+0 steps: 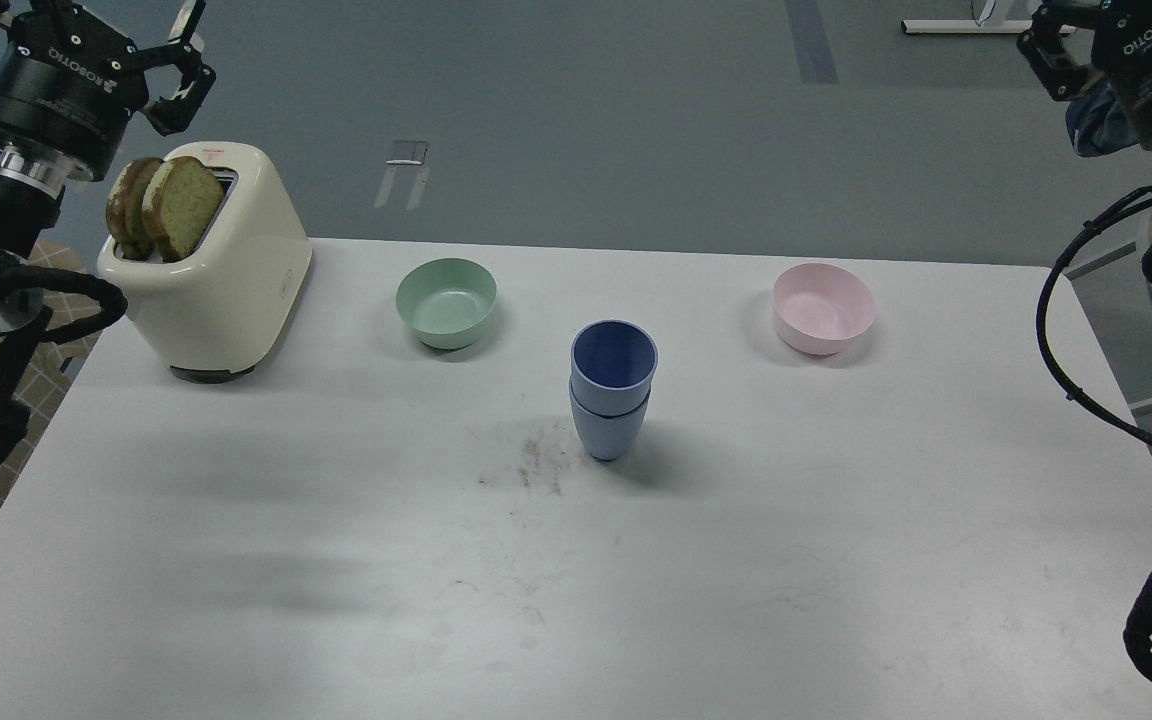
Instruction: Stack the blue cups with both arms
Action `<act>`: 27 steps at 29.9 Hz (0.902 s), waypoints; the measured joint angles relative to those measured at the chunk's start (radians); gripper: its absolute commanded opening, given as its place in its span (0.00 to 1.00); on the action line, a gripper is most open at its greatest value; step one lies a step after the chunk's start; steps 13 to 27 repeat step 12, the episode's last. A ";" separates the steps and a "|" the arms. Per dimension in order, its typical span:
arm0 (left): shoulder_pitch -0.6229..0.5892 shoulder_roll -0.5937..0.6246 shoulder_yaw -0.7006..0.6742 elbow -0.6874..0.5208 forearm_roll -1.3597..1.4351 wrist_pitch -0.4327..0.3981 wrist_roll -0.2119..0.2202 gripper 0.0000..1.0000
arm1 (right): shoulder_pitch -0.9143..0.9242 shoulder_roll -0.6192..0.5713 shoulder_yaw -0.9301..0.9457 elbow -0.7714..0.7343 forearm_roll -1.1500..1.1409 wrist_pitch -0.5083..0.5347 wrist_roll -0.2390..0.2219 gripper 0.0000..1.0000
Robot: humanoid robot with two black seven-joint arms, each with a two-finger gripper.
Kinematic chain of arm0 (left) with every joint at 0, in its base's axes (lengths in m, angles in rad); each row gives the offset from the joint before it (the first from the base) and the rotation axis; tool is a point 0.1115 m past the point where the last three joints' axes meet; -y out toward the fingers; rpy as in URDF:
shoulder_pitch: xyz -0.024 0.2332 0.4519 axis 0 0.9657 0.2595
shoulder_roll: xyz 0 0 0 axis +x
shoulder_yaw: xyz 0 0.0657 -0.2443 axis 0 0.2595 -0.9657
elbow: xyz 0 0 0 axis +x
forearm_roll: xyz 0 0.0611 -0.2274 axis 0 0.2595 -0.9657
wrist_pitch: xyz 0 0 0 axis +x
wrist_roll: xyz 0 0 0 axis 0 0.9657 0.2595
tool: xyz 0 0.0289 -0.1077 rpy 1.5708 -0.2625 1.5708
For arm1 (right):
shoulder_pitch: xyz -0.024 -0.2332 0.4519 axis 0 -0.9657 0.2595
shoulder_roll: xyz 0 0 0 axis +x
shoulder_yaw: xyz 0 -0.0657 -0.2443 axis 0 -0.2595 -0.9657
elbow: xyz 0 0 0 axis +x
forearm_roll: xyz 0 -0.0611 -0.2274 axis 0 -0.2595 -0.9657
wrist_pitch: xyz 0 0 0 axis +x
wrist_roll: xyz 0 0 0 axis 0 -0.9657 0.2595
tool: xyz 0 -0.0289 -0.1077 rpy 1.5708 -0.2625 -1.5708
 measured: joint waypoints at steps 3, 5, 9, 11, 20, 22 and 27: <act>0.000 0.000 0.001 0.001 0.000 0.000 0.001 0.98 | -0.012 0.000 0.004 0.000 0.028 -0.036 0.001 1.00; 0.000 -0.002 0.000 0.002 0.000 0.001 0.001 0.98 | -0.025 -0.003 0.018 0.002 0.033 -0.044 0.001 1.00; 0.000 -0.010 -0.004 0.002 0.000 0.005 0.001 0.98 | -0.055 -0.003 0.047 0.005 0.036 -0.045 0.001 1.00; 0.000 -0.011 -0.006 0.002 0.000 0.009 0.001 0.98 | -0.063 -0.003 0.051 0.005 0.036 -0.045 0.001 1.00; 0.000 -0.011 -0.006 0.002 0.000 0.010 0.001 0.98 | -0.067 -0.003 0.052 0.005 0.036 -0.045 0.001 1.00; 0.000 -0.011 -0.006 0.002 0.000 0.010 0.001 0.98 | -0.067 -0.003 0.052 0.005 0.036 -0.045 0.001 1.00; 0.000 -0.011 -0.006 0.002 0.000 0.010 0.001 0.98 | -0.067 -0.003 0.052 0.005 0.036 -0.045 0.001 1.00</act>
